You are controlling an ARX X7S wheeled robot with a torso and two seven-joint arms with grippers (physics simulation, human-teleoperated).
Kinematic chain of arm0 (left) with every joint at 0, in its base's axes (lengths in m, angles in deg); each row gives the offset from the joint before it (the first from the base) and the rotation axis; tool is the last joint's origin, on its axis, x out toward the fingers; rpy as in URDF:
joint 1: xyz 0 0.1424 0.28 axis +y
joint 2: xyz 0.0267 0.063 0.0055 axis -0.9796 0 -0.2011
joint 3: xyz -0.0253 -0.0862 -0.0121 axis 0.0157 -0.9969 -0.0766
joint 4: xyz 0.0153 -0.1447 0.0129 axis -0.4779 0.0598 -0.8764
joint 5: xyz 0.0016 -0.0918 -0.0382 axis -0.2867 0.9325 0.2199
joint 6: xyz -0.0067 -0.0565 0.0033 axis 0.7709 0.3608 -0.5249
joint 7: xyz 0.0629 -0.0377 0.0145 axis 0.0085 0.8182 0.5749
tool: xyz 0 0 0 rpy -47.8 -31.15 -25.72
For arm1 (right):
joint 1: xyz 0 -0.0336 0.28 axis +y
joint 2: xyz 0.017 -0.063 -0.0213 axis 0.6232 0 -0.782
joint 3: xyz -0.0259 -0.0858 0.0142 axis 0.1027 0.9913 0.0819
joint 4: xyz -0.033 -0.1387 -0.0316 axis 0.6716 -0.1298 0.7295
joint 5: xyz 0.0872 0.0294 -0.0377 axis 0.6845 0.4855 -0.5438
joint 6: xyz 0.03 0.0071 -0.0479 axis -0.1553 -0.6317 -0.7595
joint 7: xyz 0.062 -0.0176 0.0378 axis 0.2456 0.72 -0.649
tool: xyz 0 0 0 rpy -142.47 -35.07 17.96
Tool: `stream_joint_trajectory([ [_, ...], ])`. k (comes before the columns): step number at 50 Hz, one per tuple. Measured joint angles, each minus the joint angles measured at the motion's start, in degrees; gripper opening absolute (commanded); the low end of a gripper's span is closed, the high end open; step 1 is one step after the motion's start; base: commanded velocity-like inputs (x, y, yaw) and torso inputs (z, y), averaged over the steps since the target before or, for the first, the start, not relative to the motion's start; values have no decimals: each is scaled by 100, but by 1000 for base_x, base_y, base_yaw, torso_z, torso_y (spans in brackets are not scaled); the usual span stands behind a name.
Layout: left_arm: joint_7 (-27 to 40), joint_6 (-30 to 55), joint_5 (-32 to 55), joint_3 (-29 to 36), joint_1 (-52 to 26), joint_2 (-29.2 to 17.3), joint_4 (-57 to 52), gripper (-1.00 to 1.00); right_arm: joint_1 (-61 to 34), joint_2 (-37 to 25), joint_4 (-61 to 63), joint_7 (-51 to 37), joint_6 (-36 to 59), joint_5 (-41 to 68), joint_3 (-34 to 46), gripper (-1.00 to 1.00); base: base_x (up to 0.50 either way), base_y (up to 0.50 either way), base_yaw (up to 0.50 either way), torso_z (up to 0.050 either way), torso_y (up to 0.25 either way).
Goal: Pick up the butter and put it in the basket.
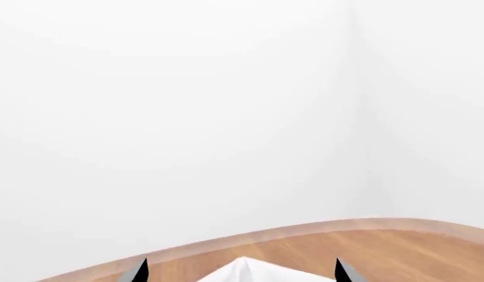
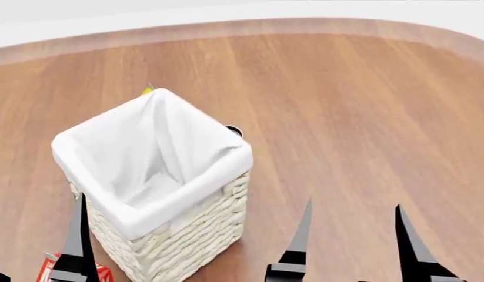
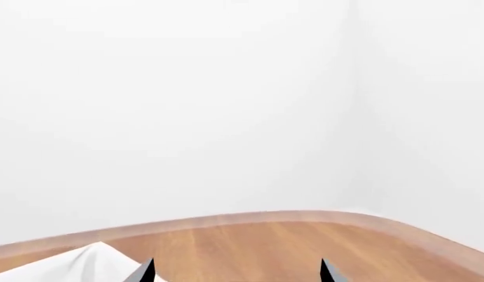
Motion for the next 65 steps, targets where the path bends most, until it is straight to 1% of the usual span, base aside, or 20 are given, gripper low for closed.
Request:
stream_joint_trajectory([
  [10, 22, 60, 63, 5, -18, -28, -24, 100, -57, -61, -14, -84, 118, -13, 82, 100, 18, -4, 0, 49, 0],
  [21, 51, 79, 104, 24, -21, -63, -54, 100, -73, -137, 10, -125, 132, 2, 153, 100, 480, -114, 0, 49, 0],
  [29, 74, 79, 124, 42, -27, -91, -68, 100, -93, -175, 14, -179, 163, 13, 182, 100, 29, -7, 0, 49, 0],
  [50, 122, 40, 107, 151, -33, -187, -89, 100, -104, -254, -15, -285, 123, 53, 238, 100, 0, 0, 0, 43, -167],
  [57, 34, -152, 224, 209, 65, -228, -140, 100, -104, -281, -41, -310, 96, 91, 229, 100, 0, 0, 0, 2, -1],
  [65, -144, -812, 259, 410, 526, -345, 106, 100, -79, -315, -36, -354, 66, 151, 174, 100, 0, 0, 0, 0, 0],
])
